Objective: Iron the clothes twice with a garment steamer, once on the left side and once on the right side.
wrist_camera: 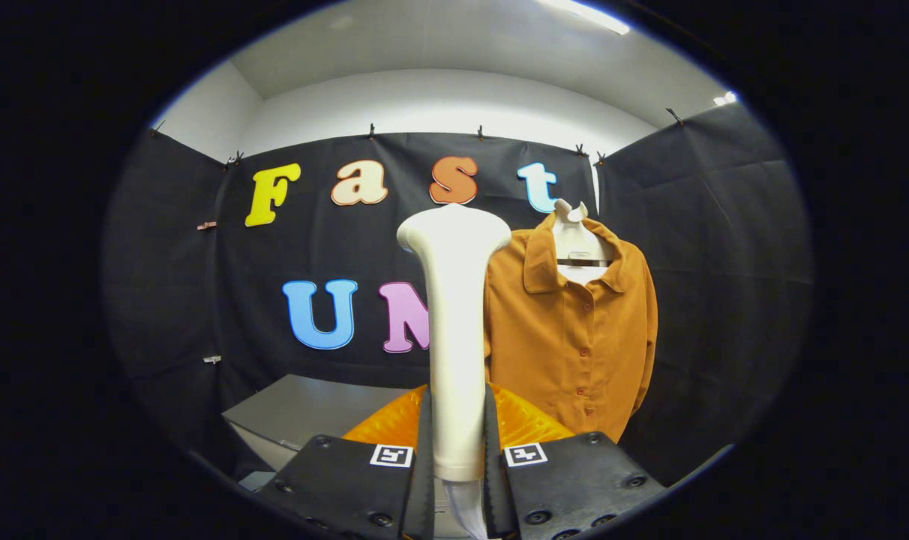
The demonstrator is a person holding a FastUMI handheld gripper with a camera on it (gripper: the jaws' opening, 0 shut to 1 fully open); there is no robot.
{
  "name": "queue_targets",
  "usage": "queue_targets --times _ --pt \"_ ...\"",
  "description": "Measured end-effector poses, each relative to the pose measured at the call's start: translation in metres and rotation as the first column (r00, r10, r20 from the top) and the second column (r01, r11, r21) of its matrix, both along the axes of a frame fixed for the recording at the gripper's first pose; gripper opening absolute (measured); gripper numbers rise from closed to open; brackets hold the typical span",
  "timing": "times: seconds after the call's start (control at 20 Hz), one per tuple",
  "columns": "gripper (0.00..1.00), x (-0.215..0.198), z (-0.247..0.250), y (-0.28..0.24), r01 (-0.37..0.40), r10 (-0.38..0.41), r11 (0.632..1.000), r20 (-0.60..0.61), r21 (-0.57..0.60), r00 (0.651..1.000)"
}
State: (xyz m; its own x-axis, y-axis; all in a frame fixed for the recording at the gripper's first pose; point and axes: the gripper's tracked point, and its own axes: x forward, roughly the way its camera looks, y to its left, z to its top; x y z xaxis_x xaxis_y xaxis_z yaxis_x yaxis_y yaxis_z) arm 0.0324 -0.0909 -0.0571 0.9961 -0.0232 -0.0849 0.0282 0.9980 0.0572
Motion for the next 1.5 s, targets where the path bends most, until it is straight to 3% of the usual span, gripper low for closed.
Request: queue_targets --times 0.4,0.85,1.5 --pt "0.30 -0.034 -0.003 0.041 0.049 -0.049 0.999 -0.007 -0.013 0.999" --pt "0.30 -0.052 0.004 0.033 0.119 -0.118 0.992 0.026 -0.050 0.993" --pt "0.30 -0.054 0.002 0.050 0.089 -0.089 0.994 -0.001 -0.065 0.996"
